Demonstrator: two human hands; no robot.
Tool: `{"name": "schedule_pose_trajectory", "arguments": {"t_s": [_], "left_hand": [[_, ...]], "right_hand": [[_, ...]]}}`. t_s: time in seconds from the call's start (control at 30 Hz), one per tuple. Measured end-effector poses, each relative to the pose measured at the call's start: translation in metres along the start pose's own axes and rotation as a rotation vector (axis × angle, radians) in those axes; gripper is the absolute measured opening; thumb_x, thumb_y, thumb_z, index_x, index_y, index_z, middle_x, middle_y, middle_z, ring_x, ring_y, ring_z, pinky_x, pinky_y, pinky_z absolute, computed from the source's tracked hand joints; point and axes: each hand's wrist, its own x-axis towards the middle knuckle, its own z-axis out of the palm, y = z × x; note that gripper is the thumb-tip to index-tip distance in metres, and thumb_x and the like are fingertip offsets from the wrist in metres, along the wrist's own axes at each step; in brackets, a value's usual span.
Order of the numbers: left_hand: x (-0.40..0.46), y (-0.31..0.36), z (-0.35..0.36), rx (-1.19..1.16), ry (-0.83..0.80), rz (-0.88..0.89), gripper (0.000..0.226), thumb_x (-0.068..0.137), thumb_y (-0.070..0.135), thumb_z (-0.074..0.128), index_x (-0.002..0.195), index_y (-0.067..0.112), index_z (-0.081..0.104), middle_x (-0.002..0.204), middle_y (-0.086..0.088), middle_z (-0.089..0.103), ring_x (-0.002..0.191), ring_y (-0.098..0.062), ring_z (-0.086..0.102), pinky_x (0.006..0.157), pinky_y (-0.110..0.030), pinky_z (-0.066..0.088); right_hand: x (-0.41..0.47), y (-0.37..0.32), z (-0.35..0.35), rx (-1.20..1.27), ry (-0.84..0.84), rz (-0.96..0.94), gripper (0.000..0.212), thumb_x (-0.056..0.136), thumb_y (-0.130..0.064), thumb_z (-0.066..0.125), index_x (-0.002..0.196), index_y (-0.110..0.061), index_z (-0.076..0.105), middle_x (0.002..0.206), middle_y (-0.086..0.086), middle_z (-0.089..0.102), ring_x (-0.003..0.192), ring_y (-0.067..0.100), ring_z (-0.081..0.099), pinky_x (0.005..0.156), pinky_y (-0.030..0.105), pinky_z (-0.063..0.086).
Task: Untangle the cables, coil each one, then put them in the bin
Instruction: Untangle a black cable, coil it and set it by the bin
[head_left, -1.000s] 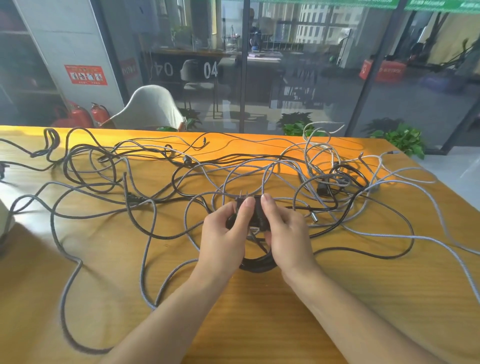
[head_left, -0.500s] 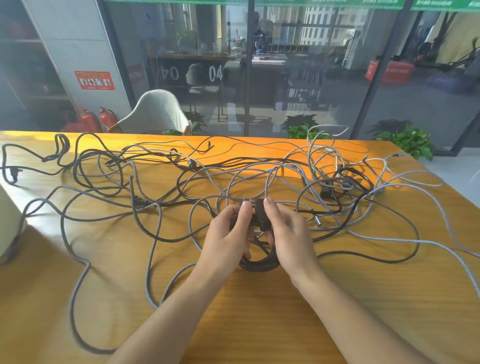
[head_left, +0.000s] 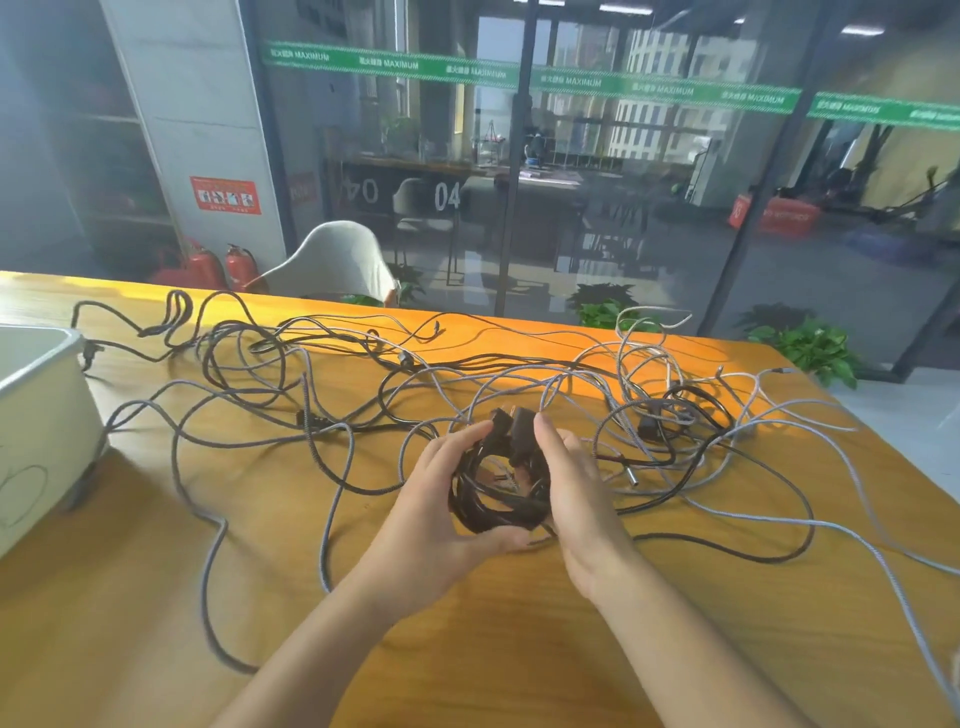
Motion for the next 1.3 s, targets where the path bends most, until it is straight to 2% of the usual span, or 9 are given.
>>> {"name": "schedule_pose_trajectory", "arguments": {"t_s": [0.17,0.3,0.4,0.53,0.73,0.87,1.03,1.13,1.3], "left_hand": [[-0.026,-0.013,-0.040,0.086,0.148,0.001,0.095,0.069,0.058,0.090,0.150,0.040,0.046,0.140,0.015,0.053,0.128,-0.014,0.058,0.106,-0.040,0.052],[-0.053,-0.020,-0.087,0.121,0.284,-0.044,0.093,0.065,0.058,0.089,0.148,0.040,0.049,0.136,0.016,0.055,0.131,-0.010,0.055,0.107,-0.032,0.050],[-0.077,-0.025,-0.122,0.170,0.351,-0.065,0.089,0.069,0.044,0.095,0.146,0.040,0.051,0.136,0.015,0.057,0.130,-0.010,0.057,0.106,-0.031,0.051],[-0.106,-0.028,-0.160,0.163,0.451,-0.110,0.091,0.067,0.031,0.097,0.146,0.034,0.052,0.136,0.006,0.059,0.124,-0.007,0.062,0.099,-0.023,0.054],[-0.140,-0.040,-0.202,0.109,0.541,-0.182,0.093,0.064,0.024,0.101,0.145,0.030,0.054,0.132,0.003,0.068,0.121,-0.012,0.067,0.097,-0.025,0.057],[-0.154,-0.053,-0.222,0.103,0.573,-0.207,0.093,0.063,0.037,0.096,0.145,0.032,0.053,0.134,0.006,0.067,0.123,-0.015,0.066,0.100,-0.035,0.058],[-0.165,-0.070,-0.238,0.465,0.444,-0.315,0.095,0.068,0.042,0.095,0.149,0.037,0.047,0.142,0.015,0.056,0.132,-0.003,0.050,0.114,-0.039,0.043],[-0.169,-0.074,-0.241,0.546,0.404,-0.402,0.094,0.072,0.074,0.071,0.153,0.037,0.041,0.147,0.015,0.052,0.137,-0.006,0.045,0.117,-0.036,0.038],[-0.169,-0.079,-0.241,0.602,0.374,-0.381,0.075,0.097,0.077,0.030,0.157,0.034,0.038,0.156,0.014,0.048,0.145,-0.011,0.042,0.121,-0.043,0.036]], "right_hand": [[-0.012,0.000,0.042,-0.058,-0.155,0.044,0.031,0.101,-0.052,0.059,0.120,-0.029,0.068,0.116,-0.004,0.075,0.110,0.018,0.070,0.105,0.048,0.053],[-0.020,-0.001,0.087,-0.133,-0.301,0.020,0.021,0.103,-0.041,0.061,0.122,-0.035,0.068,0.125,-0.013,0.071,0.113,-0.001,0.065,0.094,0.024,0.050],[-0.023,0.004,0.126,-0.154,-0.389,0.019,0.024,0.104,-0.037,0.062,0.127,-0.033,0.067,0.126,-0.011,0.071,0.118,0.004,0.066,0.098,0.027,0.051],[-0.030,0.012,0.175,-0.174,-0.499,0.004,0.027,0.104,-0.034,0.062,0.131,-0.032,0.065,0.125,-0.016,0.068,0.113,-0.005,0.065,0.084,0.010,0.050],[-0.039,0.026,0.232,-0.223,-0.604,-0.046,0.038,0.095,-0.039,0.063,0.133,-0.037,0.062,0.135,-0.014,0.064,0.130,0.006,0.058,0.115,0.040,0.046],[-0.035,0.030,0.251,-0.326,-0.670,-0.123,0.043,0.102,-0.032,0.063,0.144,-0.032,0.055,0.141,-0.014,0.060,0.132,0.002,0.055,0.116,0.036,0.045],[-0.032,0.039,0.257,-0.603,-0.752,-0.255,0.056,0.104,-0.033,0.061,0.156,-0.030,0.042,0.154,-0.013,0.051,0.140,0.002,0.046,0.117,0.025,0.039],[-0.031,0.045,0.256,-0.700,-0.758,-0.324,0.057,0.101,-0.039,0.063,0.155,-0.033,0.043,0.152,-0.013,0.052,0.139,0.003,0.047,0.116,0.028,0.040],[-0.031,0.051,0.255,-0.736,-0.746,-0.361,0.050,0.105,-0.046,0.055,0.153,-0.032,0.047,0.153,-0.015,0.050,0.138,0.004,0.046,0.103,0.016,0.035]]}}
